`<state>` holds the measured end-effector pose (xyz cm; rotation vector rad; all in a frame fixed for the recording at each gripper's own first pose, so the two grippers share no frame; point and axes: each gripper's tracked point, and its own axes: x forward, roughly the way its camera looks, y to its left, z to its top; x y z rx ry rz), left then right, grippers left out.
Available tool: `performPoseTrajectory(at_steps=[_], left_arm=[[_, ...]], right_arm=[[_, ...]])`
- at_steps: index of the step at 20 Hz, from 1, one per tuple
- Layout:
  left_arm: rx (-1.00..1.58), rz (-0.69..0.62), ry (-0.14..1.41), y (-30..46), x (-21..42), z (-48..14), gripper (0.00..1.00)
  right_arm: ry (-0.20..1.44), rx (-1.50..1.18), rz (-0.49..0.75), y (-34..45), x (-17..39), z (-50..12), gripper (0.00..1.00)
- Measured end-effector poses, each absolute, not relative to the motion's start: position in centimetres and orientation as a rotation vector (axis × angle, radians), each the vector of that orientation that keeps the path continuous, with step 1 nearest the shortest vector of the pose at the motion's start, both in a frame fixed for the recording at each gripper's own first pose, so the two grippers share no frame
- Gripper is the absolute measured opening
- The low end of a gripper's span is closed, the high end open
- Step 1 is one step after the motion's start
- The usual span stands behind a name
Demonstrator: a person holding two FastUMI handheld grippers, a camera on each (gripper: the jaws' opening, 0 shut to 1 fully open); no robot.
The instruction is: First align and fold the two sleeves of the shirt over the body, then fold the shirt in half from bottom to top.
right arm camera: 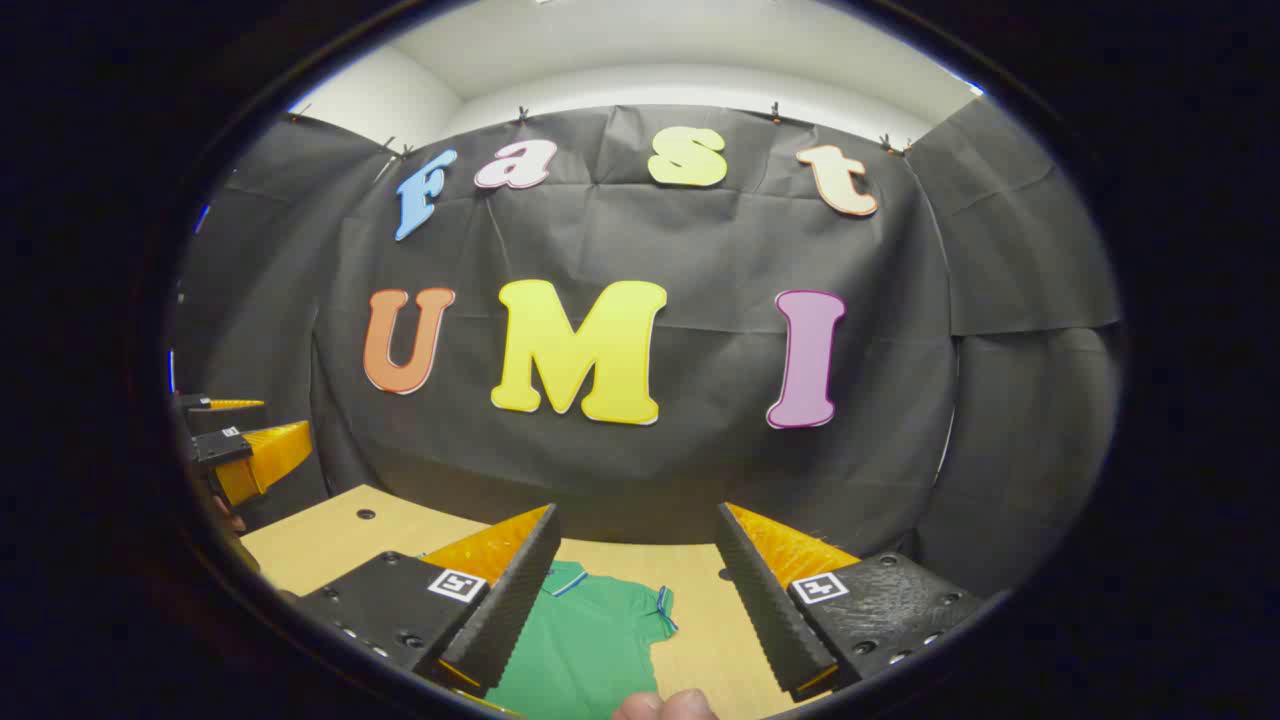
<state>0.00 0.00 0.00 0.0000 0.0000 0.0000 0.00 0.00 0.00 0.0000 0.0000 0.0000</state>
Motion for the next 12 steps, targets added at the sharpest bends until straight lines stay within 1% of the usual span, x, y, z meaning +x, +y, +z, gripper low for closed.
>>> performPoseTrajectory(at_steps=[1,12], left_arm=[[0.001,-0.001,-0.004,-0.1,0.0,0.3,1.00],[0.001,-0.006,-0.001,0.1,-0.2,1.0,1.00]], right_arm=[[-0.003,0.002,0.003,-0.1,-0.1,0.2,0.95],[-0.019,0.028,0.006,-0.2,-0.2,1.4,0.95]])
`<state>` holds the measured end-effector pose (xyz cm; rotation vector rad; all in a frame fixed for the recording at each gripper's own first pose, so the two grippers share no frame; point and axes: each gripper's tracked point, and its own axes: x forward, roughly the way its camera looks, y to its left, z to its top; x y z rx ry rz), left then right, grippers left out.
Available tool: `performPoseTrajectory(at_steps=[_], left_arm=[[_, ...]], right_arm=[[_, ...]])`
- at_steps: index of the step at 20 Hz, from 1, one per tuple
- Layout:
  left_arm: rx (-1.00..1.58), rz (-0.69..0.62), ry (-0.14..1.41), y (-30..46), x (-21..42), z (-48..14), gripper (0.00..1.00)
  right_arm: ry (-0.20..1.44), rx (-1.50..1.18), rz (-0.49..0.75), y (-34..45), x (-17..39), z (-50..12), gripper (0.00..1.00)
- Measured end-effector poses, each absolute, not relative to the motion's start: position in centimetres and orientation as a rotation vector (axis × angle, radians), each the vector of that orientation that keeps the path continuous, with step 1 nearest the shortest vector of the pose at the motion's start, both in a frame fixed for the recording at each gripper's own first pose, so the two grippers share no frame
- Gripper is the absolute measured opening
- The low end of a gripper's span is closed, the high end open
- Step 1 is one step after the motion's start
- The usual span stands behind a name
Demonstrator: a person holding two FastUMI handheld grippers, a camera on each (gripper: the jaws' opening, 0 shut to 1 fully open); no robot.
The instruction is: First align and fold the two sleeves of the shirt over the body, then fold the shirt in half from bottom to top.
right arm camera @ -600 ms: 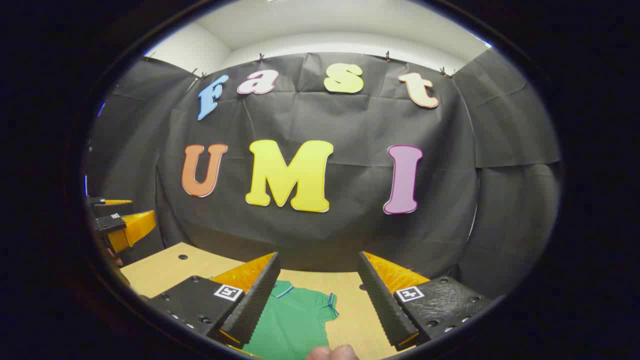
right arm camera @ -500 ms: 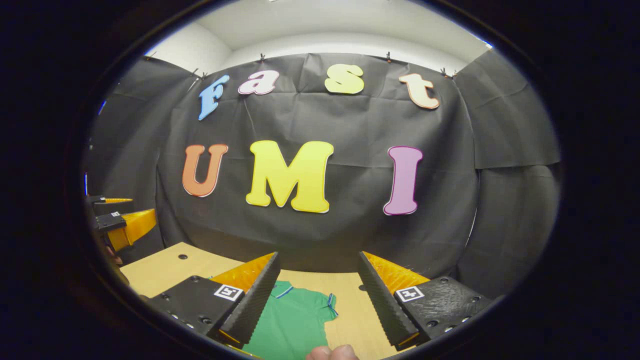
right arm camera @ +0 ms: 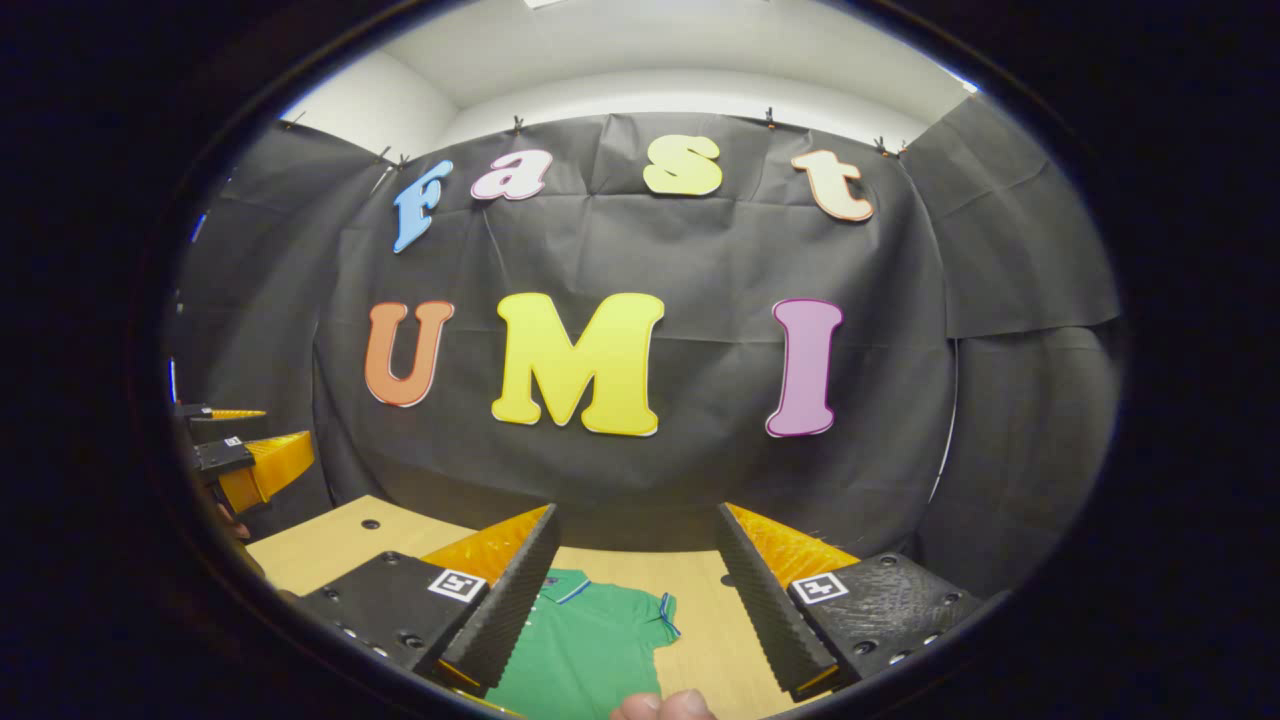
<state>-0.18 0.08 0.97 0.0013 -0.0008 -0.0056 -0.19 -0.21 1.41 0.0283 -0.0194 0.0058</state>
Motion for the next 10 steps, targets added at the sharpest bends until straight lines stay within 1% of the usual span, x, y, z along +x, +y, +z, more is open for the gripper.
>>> performPoseTrajectory(at_steps=[3,4,6,10], left_arm=[[0.010,-0.012,-0.007,0.07,-0.15,1.25,1.00],[0.011,-0.013,-0.010,-0.01,-0.07,1.50,1.00],[0.011,-0.013,-0.015,-0.06,0.07,1.60,1.00],[0.009,-0.011,-0.020,0.05,0.38,1.79,1.00]], right_arm=[[-0.020,0.036,0.008,-0.18,-0.04,1.48,0.95],[-0.019,0.038,0.008,-0.21,-0.01,1.59,0.96],[-0.022,0.043,0.008,-0.20,0.25,1.68,0.95],[-0.024,0.047,0.005,-0.24,0.63,1.77,0.95]])
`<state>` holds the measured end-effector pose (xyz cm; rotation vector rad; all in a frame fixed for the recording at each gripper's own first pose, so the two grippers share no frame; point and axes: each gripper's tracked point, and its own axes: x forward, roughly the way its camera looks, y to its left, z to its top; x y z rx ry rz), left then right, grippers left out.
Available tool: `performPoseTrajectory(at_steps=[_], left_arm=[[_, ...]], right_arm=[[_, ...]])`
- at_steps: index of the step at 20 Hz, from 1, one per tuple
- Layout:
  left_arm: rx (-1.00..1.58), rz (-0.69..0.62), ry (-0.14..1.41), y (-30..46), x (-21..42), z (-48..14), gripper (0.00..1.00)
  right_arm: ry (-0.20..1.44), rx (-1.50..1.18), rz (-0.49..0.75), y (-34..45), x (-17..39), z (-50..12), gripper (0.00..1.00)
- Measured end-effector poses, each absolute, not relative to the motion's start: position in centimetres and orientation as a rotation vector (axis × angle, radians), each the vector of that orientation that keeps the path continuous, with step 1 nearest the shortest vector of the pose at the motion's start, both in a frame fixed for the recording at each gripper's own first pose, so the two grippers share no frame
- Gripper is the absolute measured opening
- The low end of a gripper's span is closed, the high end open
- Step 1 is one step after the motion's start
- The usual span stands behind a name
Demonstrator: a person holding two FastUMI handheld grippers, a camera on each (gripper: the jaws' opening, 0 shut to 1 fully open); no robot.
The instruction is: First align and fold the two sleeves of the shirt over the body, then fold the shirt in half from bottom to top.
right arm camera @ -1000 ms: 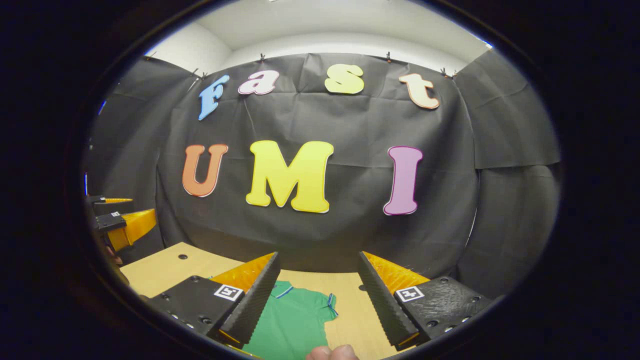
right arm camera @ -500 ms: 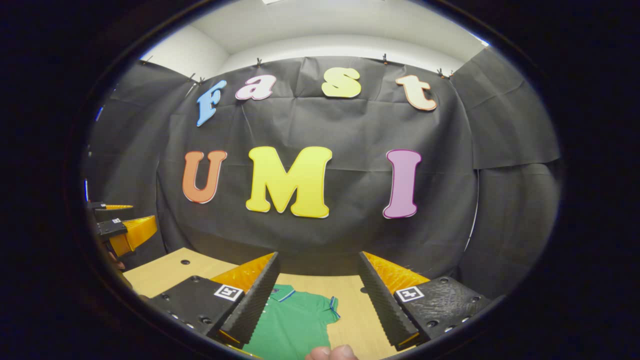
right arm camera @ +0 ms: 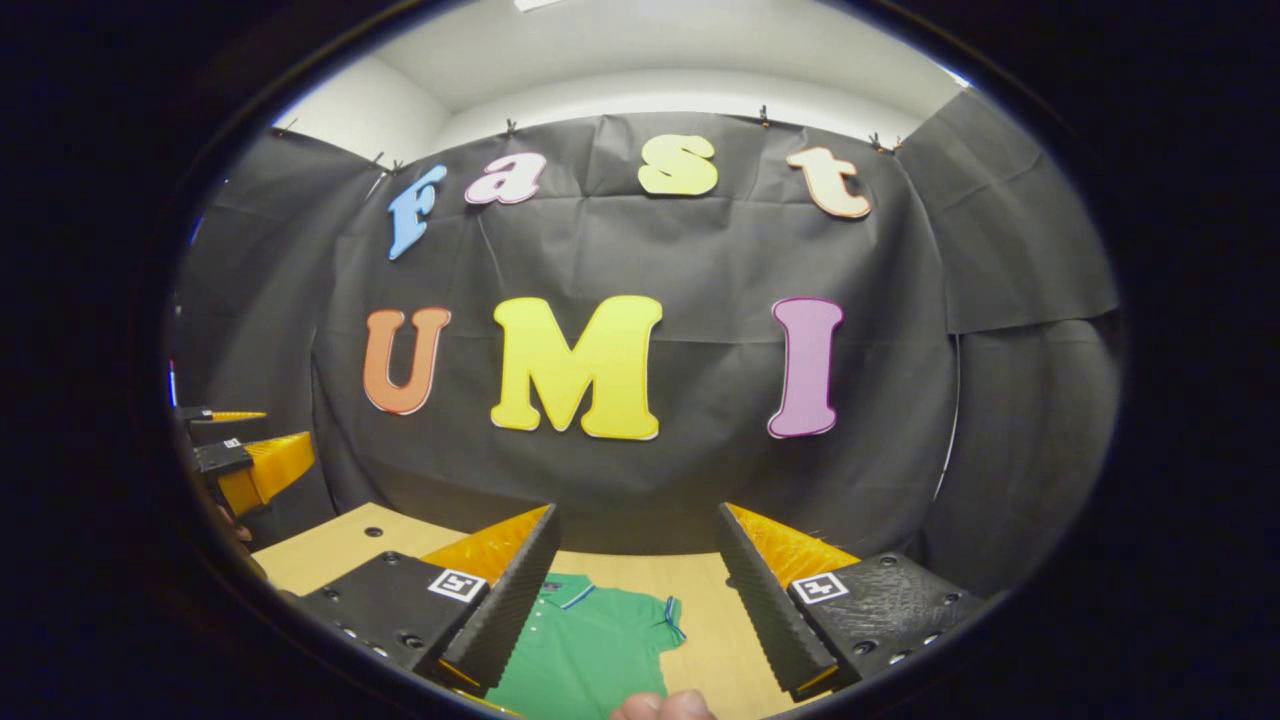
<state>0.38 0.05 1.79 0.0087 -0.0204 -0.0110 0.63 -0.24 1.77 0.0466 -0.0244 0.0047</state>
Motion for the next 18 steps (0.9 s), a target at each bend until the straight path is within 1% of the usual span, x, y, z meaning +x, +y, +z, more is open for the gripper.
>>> performPoseTrajectory(at_steps=[2,3,5,6,8,10,18], left_arm=[[0.010,-0.009,-0.019,0.1,0.7,1.6,1.00],[0.010,-0.007,-0.019,0.2,0.6,1.6,1.00],[0.006,-0.004,-0.016,0.2,0.8,1.6,1.00],[0.007,-0.003,-0.014,0.2,0.9,1.6,1.00],[0.019,0.002,-0.013,0.3,0.9,1.5,1.00],[0.021,0.005,-0.014,0.3,1.1,1.6,1.00],[0.026,0.022,-0.003,-0.4,2.5,1.4,1.00]], right_arm=[[-0.020,0.046,0.008,-0.2,1.0,1.6,0.95],[-0.018,0.045,0.010,-0.1,1.0,1.5,0.96],[-0.008,0.042,0.020,-0.1,1.4,1.1,0.95],[0.000,0.040,0.030,-0.1,1.6,0.9,0.96],[0.030,0.037,0.040,-0.6,2.4,-0.4,0.95],[0.065,0.032,0.054,-1.2,3.6,-2.0,0.95],[0.296,0.000,0.091,-3.4,9.8,-12.8,0.95]])
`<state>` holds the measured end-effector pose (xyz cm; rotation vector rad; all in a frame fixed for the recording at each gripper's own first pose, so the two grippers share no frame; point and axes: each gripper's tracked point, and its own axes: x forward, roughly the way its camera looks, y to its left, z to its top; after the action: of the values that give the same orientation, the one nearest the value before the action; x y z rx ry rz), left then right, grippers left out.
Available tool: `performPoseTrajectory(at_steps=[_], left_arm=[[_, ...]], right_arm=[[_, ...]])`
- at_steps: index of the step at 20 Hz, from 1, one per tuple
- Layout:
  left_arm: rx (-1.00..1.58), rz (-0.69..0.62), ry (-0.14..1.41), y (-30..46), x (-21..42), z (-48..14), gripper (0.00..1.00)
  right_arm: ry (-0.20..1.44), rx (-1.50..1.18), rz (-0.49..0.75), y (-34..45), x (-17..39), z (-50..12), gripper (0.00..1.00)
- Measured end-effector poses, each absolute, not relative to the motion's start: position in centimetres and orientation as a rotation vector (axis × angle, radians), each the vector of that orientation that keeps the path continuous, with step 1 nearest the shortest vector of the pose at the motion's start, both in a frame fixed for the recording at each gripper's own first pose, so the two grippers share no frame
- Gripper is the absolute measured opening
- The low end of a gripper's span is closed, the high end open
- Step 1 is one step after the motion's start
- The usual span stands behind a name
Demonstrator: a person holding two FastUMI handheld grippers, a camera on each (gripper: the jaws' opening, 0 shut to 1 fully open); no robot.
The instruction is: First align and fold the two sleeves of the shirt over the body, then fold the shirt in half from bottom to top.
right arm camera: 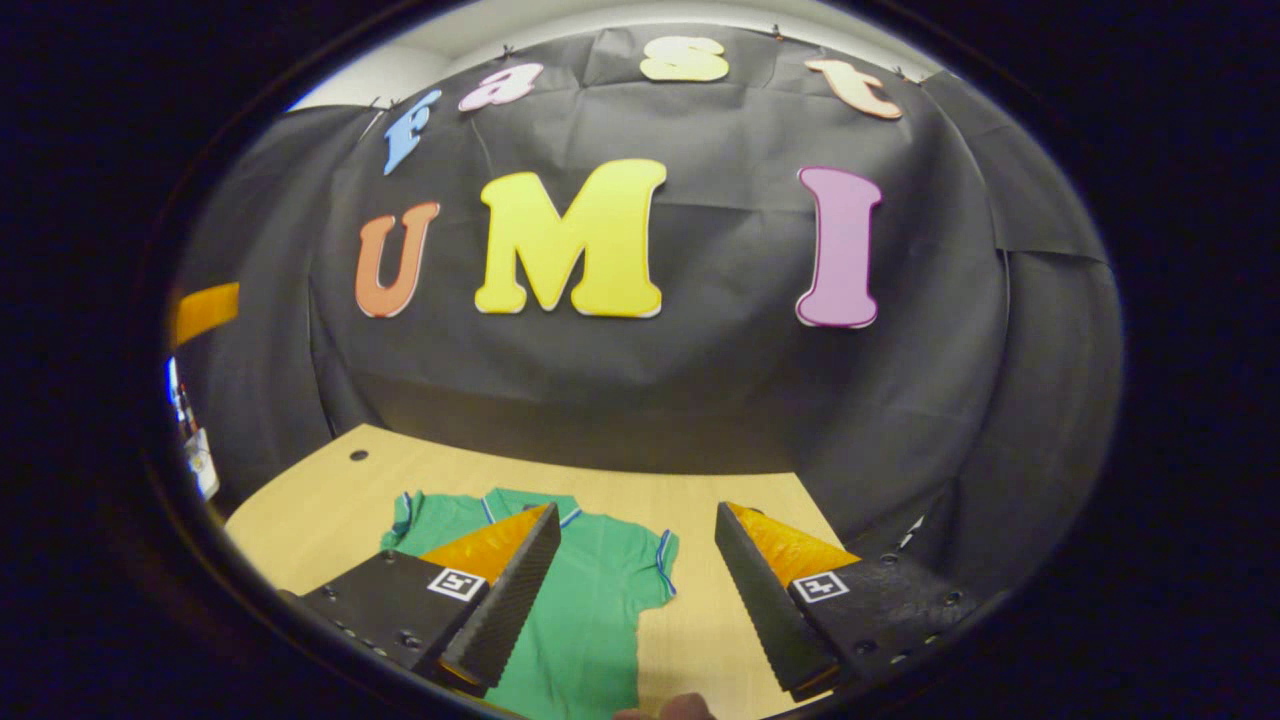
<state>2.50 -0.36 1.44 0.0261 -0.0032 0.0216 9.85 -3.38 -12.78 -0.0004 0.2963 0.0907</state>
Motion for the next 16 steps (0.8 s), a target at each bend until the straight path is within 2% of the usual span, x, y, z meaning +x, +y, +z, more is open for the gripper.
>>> performPoseTrajectory(at_steps=[7,15,16], left_arm=[[0.015,0.087,0.034,0.6,3.6,0.1,1.00],[0.038,0.174,0.057,1.4,4.5,-1.2,1.00],[0.048,0.180,0.061,1.3,4.5,-1.4,0.92]], right_arm=[[0.477,-0.032,0.121,-4.4,15.4,-22.9,0.96],[0.600,-0.054,0.152,-5.4,20.9,-31.4,0.96],[0.612,-0.054,0.153,-5.4,21.5,-32.4,0.95]])
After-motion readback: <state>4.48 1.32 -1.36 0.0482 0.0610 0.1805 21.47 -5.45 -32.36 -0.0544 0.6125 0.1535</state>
